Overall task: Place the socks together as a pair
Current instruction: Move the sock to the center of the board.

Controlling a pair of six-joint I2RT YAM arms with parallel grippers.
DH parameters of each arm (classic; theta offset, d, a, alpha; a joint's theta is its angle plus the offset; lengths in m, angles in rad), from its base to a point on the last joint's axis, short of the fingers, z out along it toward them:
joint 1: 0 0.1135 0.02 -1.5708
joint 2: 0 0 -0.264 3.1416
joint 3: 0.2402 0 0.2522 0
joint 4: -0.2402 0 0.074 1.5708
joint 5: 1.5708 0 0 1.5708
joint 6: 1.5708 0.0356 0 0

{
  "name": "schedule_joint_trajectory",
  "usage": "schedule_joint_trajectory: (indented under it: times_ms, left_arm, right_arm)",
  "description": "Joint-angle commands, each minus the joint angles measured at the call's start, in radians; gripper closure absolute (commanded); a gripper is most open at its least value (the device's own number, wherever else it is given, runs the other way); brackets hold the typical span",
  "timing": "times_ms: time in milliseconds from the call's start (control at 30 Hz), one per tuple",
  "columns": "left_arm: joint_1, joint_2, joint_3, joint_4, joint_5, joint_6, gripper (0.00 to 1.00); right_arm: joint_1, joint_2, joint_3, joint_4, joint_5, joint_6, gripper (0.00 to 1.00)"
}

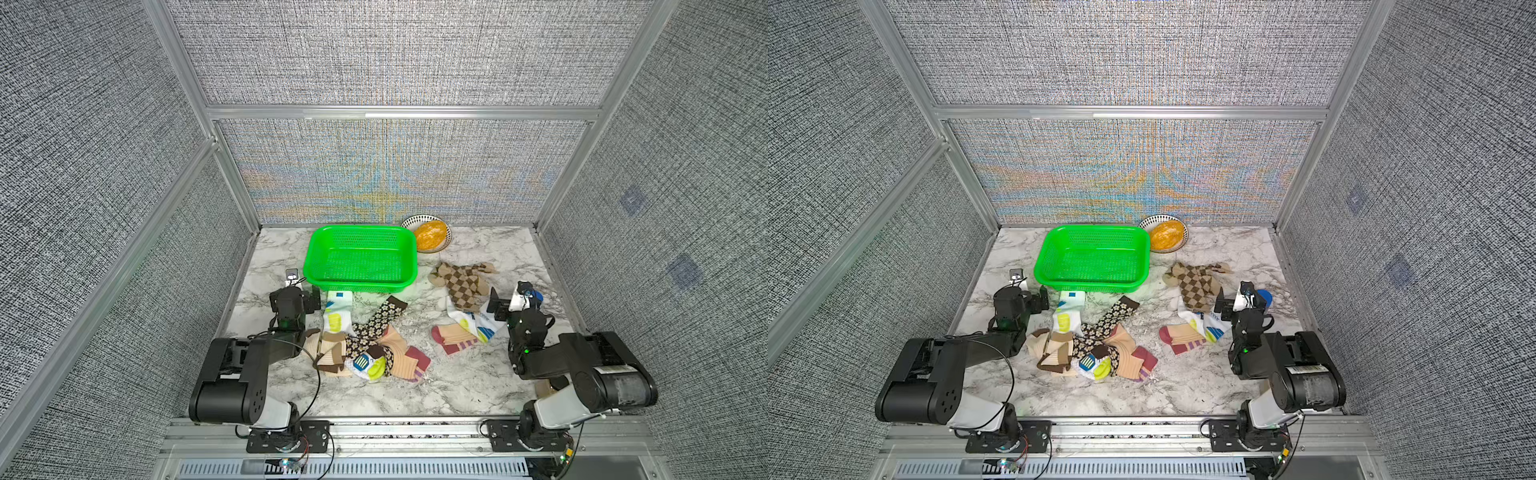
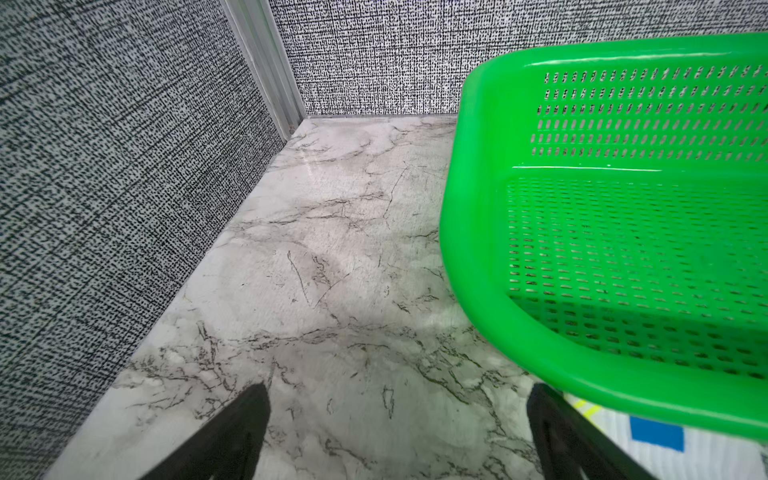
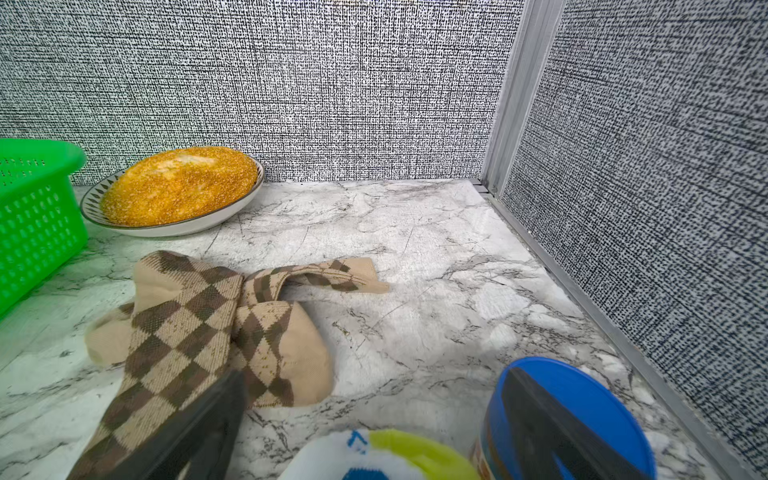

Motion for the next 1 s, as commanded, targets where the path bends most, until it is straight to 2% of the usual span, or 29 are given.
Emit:
schedule_joint_trajectory:
  times_ms: [0,567,633,667,733,767,800,867,967]
  left_arm:
    - [0.001,0.002,0.004,0.016,0.006,0.002,0.01]
    - [0.0,0.0,0.002,0.018,0.005,0.002,0.01]
    - [0.0,-0.014,0.0,0.026,0.005,-0.01,0.01]
    - [-0.002,-0.041,0.013,-0.01,0.032,0.019,0.01]
    - [-0.036,-0.144,0.096,-0.229,-0.083,0.007,0.01]
    - [-0.04,-0.223,0.168,-0.417,-0.129,-0.056,0.01]
    - [-0.041,-0.294,0.219,-0.533,-0.159,-0.103,0.01]
    - [-0.041,-0.409,0.323,-0.738,-0.153,-0.192,0.01]
    - [-0.055,-0.551,0.459,-1.026,-0.024,-0.347,0.01]
  right_arm:
    - [-0.001,0.0,0.003,0.03,-0.005,0.002,0.02]
    - [-0.002,0.0,0.005,0.029,-0.006,0.006,0.02]
    - [0.005,-0.034,0.001,0.022,0.002,0.0,0.02]
    - [0.021,-0.106,0.023,-0.075,0.033,-0.008,0.02]
    - [0.036,-0.253,0.087,-0.31,0.082,0.016,0.02]
    - [0.036,-0.324,0.127,-0.44,0.083,0.071,0.02]
    - [0.039,-0.387,0.154,-0.532,0.055,0.091,0.02]
    - [0.05,-0.494,0.197,-0.681,0.0,0.164,0.02]
    - [0.077,-0.599,0.276,-0.917,-0.147,0.248,0.02]
